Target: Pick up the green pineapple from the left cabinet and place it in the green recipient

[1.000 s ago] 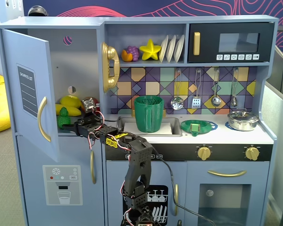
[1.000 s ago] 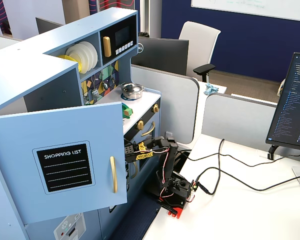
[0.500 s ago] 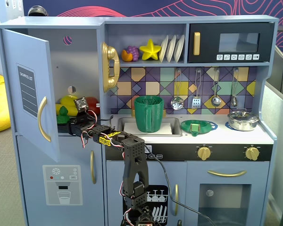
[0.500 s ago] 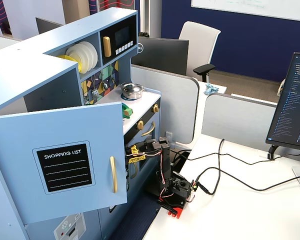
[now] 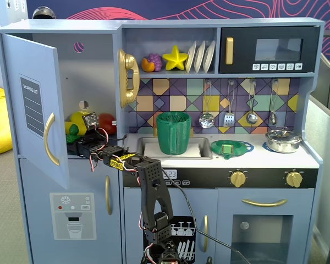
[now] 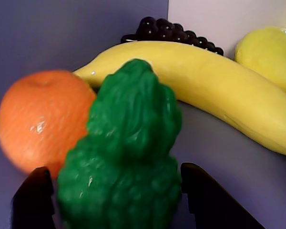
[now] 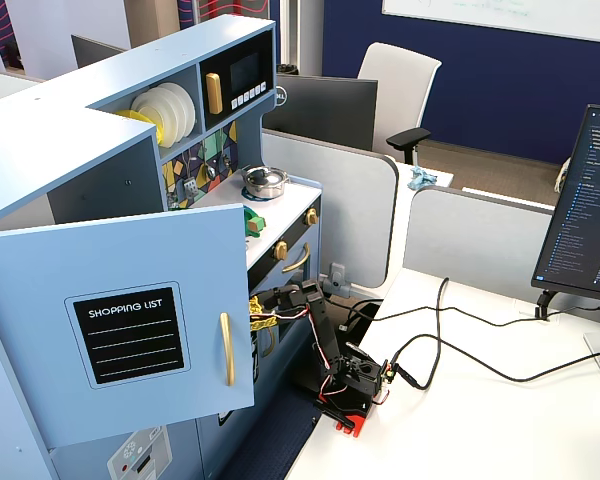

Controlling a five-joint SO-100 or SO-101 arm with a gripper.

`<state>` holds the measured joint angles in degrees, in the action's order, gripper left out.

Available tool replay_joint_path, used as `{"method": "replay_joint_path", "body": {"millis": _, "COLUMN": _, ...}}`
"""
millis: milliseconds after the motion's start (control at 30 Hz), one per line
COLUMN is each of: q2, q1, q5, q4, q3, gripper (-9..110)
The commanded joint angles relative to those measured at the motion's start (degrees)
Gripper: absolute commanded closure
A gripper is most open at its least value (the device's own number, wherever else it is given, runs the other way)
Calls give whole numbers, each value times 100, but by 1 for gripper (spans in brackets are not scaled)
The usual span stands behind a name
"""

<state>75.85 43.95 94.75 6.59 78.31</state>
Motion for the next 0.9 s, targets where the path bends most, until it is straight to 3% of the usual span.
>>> {"method": "replay_joint_path", "body": {"millis": 0, "q2": -44, "q1": -123, "q5": 70, "q4": -97, "q3": -686, "gripper": 82}}
{"method": "replay_joint_path", "body": {"millis": 100, "q2": -97, "q1": -123, "q5": 457, "q4": -404, "q3": -703, "gripper": 101}}
{"method": "replay_joint_path", "body": {"millis": 300, "q2": 756, "q1": -149, "q5": 598, "q4": -879, "q3": -281, "gripper": 101}}
{"method": "replay_joint_path", "body": {"millis": 467, "q2": 2742, "q1": -202, "q5": 1635, "q4": -1222, "q3": 923, "gripper": 101}}
{"method": "replay_joint_path", "body": {"millis": 700, "q2": 5985, "q1": -290, "q5": 2065, "q4": -2813, "q3": 2593, "gripper": 101}}
{"method": "replay_joint_path", "body": {"millis": 867, "q2": 7603, "q1": -1327, "q5": 1942, "q4": -4852, "q3": 2698, "gripper": 101}}
